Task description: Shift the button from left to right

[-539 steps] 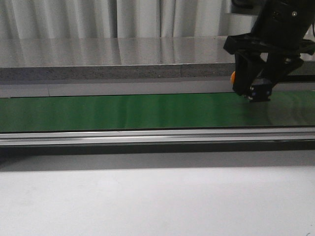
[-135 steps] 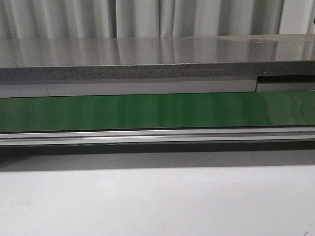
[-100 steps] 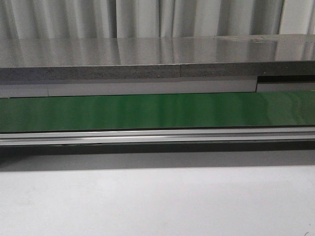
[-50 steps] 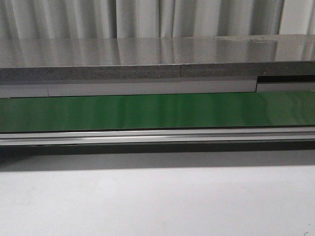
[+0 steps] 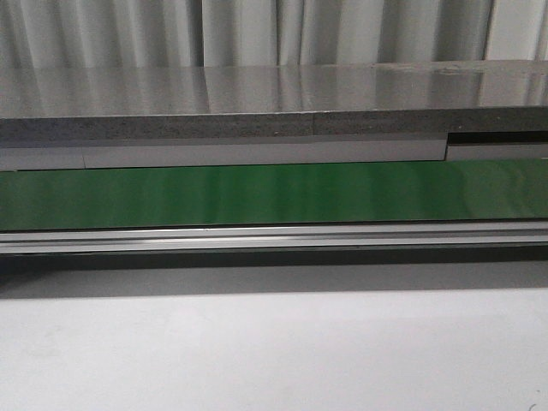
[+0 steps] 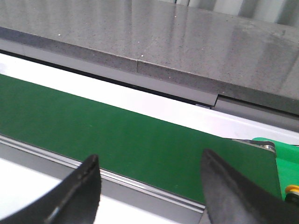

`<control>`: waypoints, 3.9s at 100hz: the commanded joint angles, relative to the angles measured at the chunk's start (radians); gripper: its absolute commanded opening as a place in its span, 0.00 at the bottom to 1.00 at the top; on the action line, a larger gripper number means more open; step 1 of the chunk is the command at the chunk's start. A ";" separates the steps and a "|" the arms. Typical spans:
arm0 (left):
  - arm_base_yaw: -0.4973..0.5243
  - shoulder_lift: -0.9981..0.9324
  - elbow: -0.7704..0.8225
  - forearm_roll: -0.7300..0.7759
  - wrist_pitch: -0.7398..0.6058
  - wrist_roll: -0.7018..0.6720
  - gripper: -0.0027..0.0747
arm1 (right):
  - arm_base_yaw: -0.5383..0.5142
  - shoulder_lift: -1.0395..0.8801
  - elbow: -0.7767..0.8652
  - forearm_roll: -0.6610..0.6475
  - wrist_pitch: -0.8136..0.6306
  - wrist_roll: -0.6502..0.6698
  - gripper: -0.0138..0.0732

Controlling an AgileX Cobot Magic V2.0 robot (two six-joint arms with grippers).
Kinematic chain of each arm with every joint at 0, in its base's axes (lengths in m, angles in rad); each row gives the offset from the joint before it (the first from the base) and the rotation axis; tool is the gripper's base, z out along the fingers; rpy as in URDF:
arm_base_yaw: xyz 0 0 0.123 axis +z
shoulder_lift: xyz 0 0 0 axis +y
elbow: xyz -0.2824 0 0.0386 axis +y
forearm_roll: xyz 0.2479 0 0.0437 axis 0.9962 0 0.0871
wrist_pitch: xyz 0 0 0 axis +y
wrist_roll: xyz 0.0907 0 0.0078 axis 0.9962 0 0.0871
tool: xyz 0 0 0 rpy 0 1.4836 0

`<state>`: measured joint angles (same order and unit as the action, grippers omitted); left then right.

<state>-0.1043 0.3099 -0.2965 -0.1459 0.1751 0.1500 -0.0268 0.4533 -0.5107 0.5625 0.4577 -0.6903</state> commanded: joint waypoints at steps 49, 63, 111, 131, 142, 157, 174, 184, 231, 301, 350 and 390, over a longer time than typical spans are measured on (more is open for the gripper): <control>-0.004 0.007 -0.030 -0.011 -0.083 -0.004 0.01 | 0.002 -0.002 -0.024 0.029 -0.044 0.002 0.09; -0.004 0.007 -0.030 -0.011 -0.083 -0.004 0.01 | 0.002 -0.002 -0.024 0.031 -0.043 0.002 0.08; -0.004 0.007 -0.030 -0.011 -0.083 -0.004 0.01 | 0.002 -0.002 -0.024 0.031 -0.043 0.002 0.08; -0.004 0.007 -0.030 -0.011 -0.083 -0.004 0.01 | 0.002 -0.002 -0.024 0.031 -0.043 0.002 0.08; -0.004 0.007 -0.030 -0.011 -0.083 -0.004 0.01 | 0.002 -0.002 -0.024 0.046 -0.043 0.002 0.08; -0.004 0.007 -0.030 -0.011 -0.083 -0.004 0.01 | 0.002 -0.002 -0.007 0.070 -0.065 0.002 0.08; -0.004 0.007 -0.030 -0.011 -0.083 -0.004 0.01 | 0.021 -0.010 0.020 0.051 -0.078 0.004 0.08; -0.004 0.007 -0.030 -0.011 -0.083 -0.004 0.01 | 0.048 -0.031 0.032 0.025 -0.083 0.009 0.08; -0.004 0.007 -0.030 -0.011 -0.083 -0.004 0.01 | 0.095 -0.200 0.214 -0.489 -0.327 0.662 0.08; -0.004 0.007 -0.030 -0.011 -0.083 -0.004 0.01 | 0.124 -0.471 0.524 -0.562 -0.475 0.729 0.08; -0.004 0.007 -0.030 -0.011 -0.083 -0.004 0.01 | 0.123 -0.486 0.523 -0.562 -0.467 0.729 0.08; -0.004 0.007 -0.030 -0.011 -0.083 -0.004 0.01 | 0.123 -0.486 0.523 -0.562 -0.467 0.729 0.08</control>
<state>-0.1043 0.3099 -0.2965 -0.1459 0.1751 0.1500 0.0981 -0.0113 0.0286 0.0121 0.0810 0.0406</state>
